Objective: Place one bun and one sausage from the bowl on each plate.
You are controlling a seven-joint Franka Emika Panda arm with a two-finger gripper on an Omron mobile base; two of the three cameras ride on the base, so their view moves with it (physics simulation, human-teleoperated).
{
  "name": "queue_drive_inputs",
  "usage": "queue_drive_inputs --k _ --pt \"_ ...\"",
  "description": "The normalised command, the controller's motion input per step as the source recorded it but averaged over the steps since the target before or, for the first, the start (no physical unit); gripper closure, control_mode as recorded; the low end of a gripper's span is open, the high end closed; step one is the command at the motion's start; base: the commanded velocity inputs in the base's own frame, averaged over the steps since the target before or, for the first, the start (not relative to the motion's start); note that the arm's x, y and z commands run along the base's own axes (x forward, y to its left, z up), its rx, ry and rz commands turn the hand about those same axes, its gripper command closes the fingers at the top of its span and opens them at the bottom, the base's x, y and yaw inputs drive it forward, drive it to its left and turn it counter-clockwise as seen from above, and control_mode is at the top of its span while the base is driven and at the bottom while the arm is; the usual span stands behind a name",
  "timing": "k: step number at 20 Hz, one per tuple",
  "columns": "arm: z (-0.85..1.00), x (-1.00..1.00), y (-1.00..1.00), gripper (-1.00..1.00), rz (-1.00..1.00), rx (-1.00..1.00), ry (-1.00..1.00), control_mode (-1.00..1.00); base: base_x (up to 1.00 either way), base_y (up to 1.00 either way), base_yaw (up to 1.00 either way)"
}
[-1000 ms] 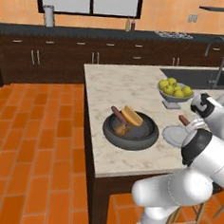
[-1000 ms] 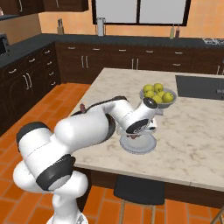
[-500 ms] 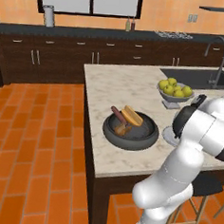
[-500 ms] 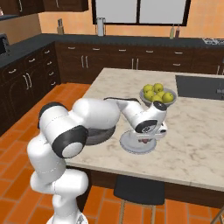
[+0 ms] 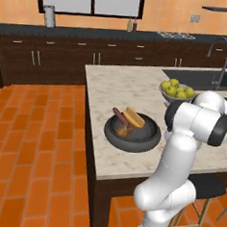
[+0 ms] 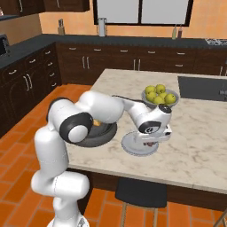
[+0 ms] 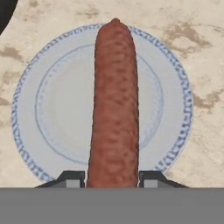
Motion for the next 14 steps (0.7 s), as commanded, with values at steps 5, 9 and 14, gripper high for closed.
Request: queue_drive_inputs --k 5,9,14 --pt "-0.4 0.16 0.01 1.0 0.0 -0.05 0.01 -1.0 0.0 0.0 0.0" --pt "-0.08 0.14 0.0 1.0 0.0 -0.02 0.0 -1.0 0.0 0.0 0.0" --pt "-0.01 0.05 0.04 -1.0 0.0 0.0 0.0 -1.0 0.0 0.0 0.0"
